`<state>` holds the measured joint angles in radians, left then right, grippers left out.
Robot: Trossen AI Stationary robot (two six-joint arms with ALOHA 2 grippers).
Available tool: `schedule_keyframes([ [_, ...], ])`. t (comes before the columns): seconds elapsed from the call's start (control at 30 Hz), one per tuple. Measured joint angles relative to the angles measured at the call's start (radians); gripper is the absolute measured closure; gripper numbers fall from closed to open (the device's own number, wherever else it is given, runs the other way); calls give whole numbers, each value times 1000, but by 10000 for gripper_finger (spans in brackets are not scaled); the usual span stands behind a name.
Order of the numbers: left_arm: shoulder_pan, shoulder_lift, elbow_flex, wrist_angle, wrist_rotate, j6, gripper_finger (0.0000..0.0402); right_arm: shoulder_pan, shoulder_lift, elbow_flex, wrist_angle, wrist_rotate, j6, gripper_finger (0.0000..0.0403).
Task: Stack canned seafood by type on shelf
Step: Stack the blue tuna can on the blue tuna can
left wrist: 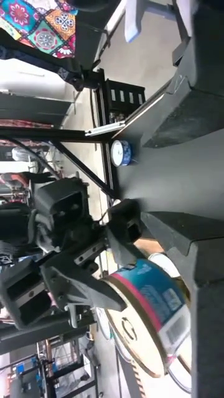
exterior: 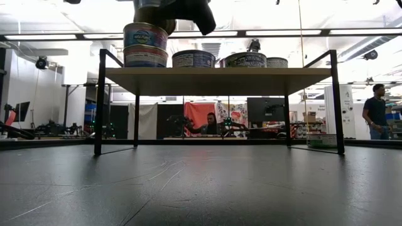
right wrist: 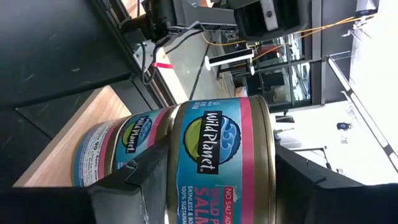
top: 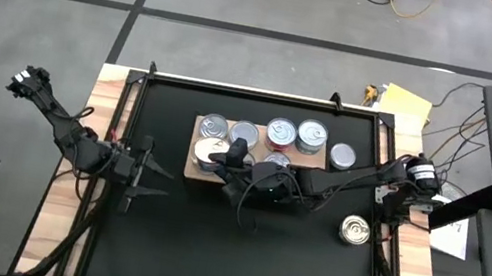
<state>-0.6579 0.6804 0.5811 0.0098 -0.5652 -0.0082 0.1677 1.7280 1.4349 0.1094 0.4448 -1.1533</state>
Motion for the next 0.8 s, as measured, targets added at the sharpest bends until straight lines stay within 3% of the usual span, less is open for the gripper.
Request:
schedule_keyframes([
  [0.27,0,4,7,-2,0,-4,240,-5,6,0,2,0,-3,209],
  [0.8,0,5,6,-4,0,-2,240,-5,7,0,0,0,35,156],
])
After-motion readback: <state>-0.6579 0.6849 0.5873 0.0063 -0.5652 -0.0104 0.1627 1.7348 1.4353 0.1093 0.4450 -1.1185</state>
